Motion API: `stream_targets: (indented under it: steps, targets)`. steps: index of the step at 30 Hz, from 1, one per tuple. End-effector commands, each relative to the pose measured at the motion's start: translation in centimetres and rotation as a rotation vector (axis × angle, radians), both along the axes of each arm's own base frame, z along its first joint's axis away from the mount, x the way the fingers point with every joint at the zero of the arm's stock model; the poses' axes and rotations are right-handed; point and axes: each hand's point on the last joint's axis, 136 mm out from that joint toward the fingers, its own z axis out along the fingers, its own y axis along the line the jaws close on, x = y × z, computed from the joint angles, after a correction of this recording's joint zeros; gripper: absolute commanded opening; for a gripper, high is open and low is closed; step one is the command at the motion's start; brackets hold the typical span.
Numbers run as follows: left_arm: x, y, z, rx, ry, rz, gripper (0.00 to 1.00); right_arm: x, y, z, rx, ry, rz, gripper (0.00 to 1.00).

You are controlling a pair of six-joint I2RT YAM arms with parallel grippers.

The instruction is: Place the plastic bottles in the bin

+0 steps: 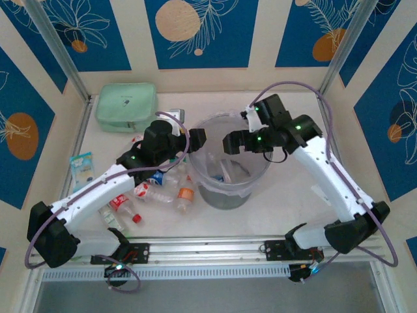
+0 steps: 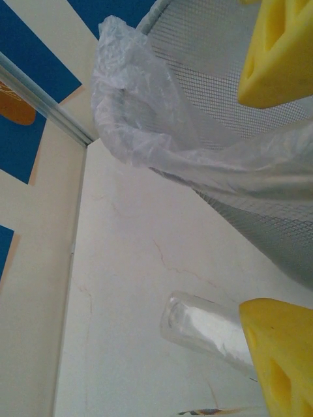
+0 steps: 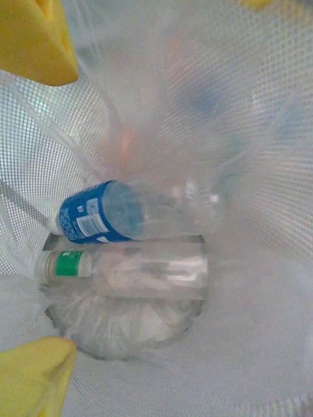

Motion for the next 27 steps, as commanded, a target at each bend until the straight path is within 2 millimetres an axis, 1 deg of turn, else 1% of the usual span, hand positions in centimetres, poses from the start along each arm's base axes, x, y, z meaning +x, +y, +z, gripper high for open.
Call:
stream_targets:
  steps: [1,4,8,11,13,16,18,20,23,24,25,27]
  targets:
    - [0.0,-0.7,-1.8,0.012,0.042,-0.011,0.77,-0.7,-2.1,3.2,0.061,-0.069,-0.049,0.99]
    - [0.2,-1.2,-2.2,0.001,0.049,-0.02,0.76,-0.5,-4.9,4.9,0.129,-0.114,-0.157,0.99]
    - [0.7,-1.9,-2.4,-0.005,0.052,-0.023,0.77,-0.8,-9.1,6.0,0.208,-0.129,-0.316,0.99]
    - [1.1,-2.7,-2.2,-0.007,0.052,-0.037,0.77,-1.2,-11.3,6.2,0.259,-0.138,-0.396,1.0]
    - [1.3,-3.4,-2.2,-0.012,0.05,-0.048,0.76,-1.3,-12.3,5.4,0.277,-0.1,-0.433,1.0]
    - [1.5,-4.6,-2.2,-0.016,0.052,-0.071,0.76,-1.5,-13.0,3.2,0.285,0.002,-0.465,0.99]
    - [1.7,-5.5,-2.4,-0.013,0.054,-0.091,0.76,-1.5,-13.0,2.0,0.305,0.049,-0.47,0.99]
    - [1.9,-6.4,-2.3,-0.012,0.053,-0.111,0.77,-1.4,-12.9,1.1,0.344,0.077,-0.463,0.98]
    - [2.2,-6.9,-1.7,-0.005,0.037,-0.127,0.77,-0.9,-12.4,0.1,0.401,0.105,-0.448,0.96]
    - [2.2,-6.9,-1.1,0.0,0.023,-0.127,0.79,-0.7,-12.3,0.0,0.414,0.109,-0.441,0.95]
    - [2.2,-6.7,-0.5,0.01,0.005,-0.129,0.84,-0.5,-12.0,-0.2,0.432,0.118,-0.432,0.93]
    - [2.0,-6.2,0.8,0.03,-0.034,-0.133,0.9,-0.1,-11.8,-0.5,0.451,0.127,-0.428,0.91]
